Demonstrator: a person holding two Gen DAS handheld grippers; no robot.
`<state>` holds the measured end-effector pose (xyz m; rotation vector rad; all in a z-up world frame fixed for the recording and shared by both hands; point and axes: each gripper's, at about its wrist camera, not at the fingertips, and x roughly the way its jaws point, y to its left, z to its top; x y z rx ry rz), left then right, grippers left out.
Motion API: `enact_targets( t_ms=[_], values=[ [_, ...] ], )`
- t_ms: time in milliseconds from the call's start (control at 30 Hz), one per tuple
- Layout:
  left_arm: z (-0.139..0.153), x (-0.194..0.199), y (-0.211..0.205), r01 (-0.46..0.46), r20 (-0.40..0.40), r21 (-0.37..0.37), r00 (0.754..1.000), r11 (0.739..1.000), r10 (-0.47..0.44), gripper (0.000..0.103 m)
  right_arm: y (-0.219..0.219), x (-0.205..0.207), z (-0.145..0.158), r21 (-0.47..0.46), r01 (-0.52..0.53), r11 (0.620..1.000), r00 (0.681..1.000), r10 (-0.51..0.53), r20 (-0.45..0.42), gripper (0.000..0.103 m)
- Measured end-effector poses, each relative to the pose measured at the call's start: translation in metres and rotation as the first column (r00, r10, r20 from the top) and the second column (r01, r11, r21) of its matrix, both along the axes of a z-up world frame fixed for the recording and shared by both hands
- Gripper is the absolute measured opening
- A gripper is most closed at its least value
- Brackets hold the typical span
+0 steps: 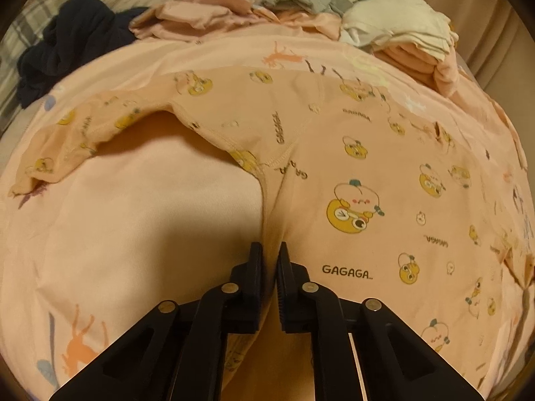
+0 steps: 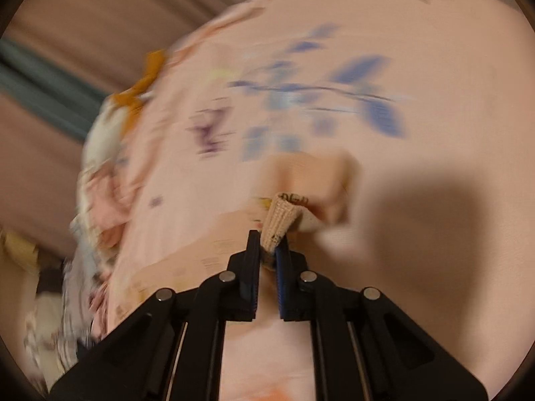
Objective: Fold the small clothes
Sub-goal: 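Fold the held sleeve across the onesie body with the right tool and release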
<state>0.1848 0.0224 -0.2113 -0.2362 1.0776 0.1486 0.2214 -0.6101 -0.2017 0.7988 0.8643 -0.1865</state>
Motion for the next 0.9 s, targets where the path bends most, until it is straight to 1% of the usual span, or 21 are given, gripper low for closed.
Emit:
enact_targets(
  t_ms=[67, 100, 133, 167, 200, 233, 300, 367, 400, 467, 533, 567, 600, 633, 667, 700, 767, 800, 833, 867, 900],
  values=[
    [0.004, -0.002, 0.001, 0.0, 0.015, 0.02, 1.0, 1.0, 0.0, 0.008, 0.035, 0.017, 0.021, -0.056, -0.092, 0.994, 0.995, 0.094, 0.037, 0.009],
    [0.005, -0.003, 0.002, -0.013, 0.017, 0.038, 1.0, 0.999, 0.013, 0.008, 0.061, 0.027, 0.033, -0.091, -0.157, 0.983, 0.985, 0.163, 0.062, 0.008],
    [0.004, -0.003, 0.003, -0.022, 0.011, 0.058, 1.0, 0.998, 0.022, 0.008, 0.091, 0.036, 0.046, -0.137, -0.231, 0.963, 0.966, 0.244, 0.085, 0.008],
    [0.002, -0.001, 0.004, -0.019, -0.003, 0.068, 1.0, 0.998, 0.019, 0.008, 0.114, 0.041, 0.055, -0.172, -0.279, 0.945, 0.949, 0.298, 0.099, 0.008],
    [0.001, 0.0, 0.006, -0.017, -0.014, 0.063, 1.0, 0.998, 0.018, 0.008, 0.148, 0.05, 0.068, -0.211, -0.33, 0.92, 0.927, 0.358, 0.113, 0.008],
    [0.0, 0.001, 0.007, -0.022, -0.015, 0.053, 1.0, 0.998, 0.023, 0.008, 0.185, 0.059, 0.079, -0.232, -0.381, 0.895, 0.901, 0.416, 0.126, 0.008],
    [0.002, 0.0, 0.006, -0.02, -0.003, 0.055, 1.0, 0.998, 0.02, 0.008, 0.252, 0.076, 0.09, -0.207, -0.507, 0.837, 0.824, 0.541, 0.168, 0.008],
    [0.004, 0.0, 0.005, -0.01, 0.003, 0.069, 1.0, 0.998, 0.009, 0.008, 0.32, 0.088, 0.092, -0.184, -0.628, 0.756, 0.729, 0.655, 0.2, 0.008],
    [0.005, -0.001, 0.005, -0.008, 0.007, 0.065, 1.0, 0.998, 0.008, 0.008, 0.365, 0.095, 0.086, -0.196, -0.686, 0.7, 0.68, 0.714, 0.168, 0.008],
    [0.007, -0.001, 0.008, -0.001, 0.011, 0.048, 1.0, 0.999, 0.0, 0.008, 0.439, 0.1, 0.065, -0.25, -0.764, 0.595, 0.605, 0.795, 0.043, 0.012],
    [0.008, -0.003, 0.016, -0.017, 0.002, 0.011, 1.0, 1.0, 0.017, 0.01, 0.481, 0.097, 0.042, -0.279, -0.815, 0.507, 0.546, 0.833, -0.082, 0.013],
    [0.008, -0.003, 0.021, -0.04, -0.001, -0.014, 0.999, 0.999, 0.04, 0.013, 0.495, 0.092, 0.03, -0.273, -0.838, 0.472, 0.517, 0.847, -0.122, 0.017],
    [0.008, -0.003, 0.029, -0.065, -0.002, -0.056, 0.998, 0.996, 0.065, 0.013, 0.498, 0.088, 0.024, -0.265, -0.852, 0.451, 0.496, 0.857, -0.138, 0.021],
    [0.008, -0.004, 0.037, -0.078, -0.003, -0.109, 0.997, 0.991, 0.078, 0.013, 0.498, 0.084, 0.019, -0.267, -0.859, 0.436, 0.484, 0.862, -0.15, 0.029],
    [0.009, -0.005, 0.044, -0.085, 0.003, -0.171, 0.996, 0.982, 0.086, 0.014, 0.491, 0.081, 0.017, -0.286, -0.854, 0.434, 0.491, 0.856, -0.164, 0.038],
    [0.011, -0.006, 0.048, -0.091, 0.01, -0.21, 0.995, 0.973, 0.095, 0.014, 0.482, 0.082, 0.017, -0.303, -0.844, 0.442, 0.505, 0.846, -0.172, 0.044],
    [0.013, -0.009, 0.06, -0.106, 0.028, -0.316, 0.992, 0.943, 0.121, 0.016, 0.452, 0.078, 0.026, -0.337, -0.807, 0.485, 0.558, 0.814, -0.163, 0.072],
    [0.014, -0.01, 0.061, -0.099, 0.036, -0.337, 0.992, 0.936, 0.118, 0.018, 0.436, 0.078, 0.031, -0.345, -0.788, 0.509, 0.581, 0.8, -0.148, 0.075],
    [0.014, -0.011, 0.062, -0.081, 0.053, -0.357, 0.993, 0.93, 0.107, 0.023, 0.421, 0.074, 0.036, -0.353, -0.769, 0.533, 0.605, 0.786, -0.13, 0.078],
    [0.015, -0.011, 0.062, -0.074, 0.063, -0.363, 0.993, 0.929, 0.103, 0.026, 0.398, 0.069, 0.04, -0.364, -0.747, 0.556, 0.629, 0.769, -0.117, 0.078],
    [0.016, -0.011, 0.061, -0.072, 0.067, -0.367, 0.992, 0.927, 0.103, 0.026, 0.387, 0.061, 0.042, -0.371, -0.737, 0.564, 0.64, 0.759, -0.118, 0.079]
  ],
)
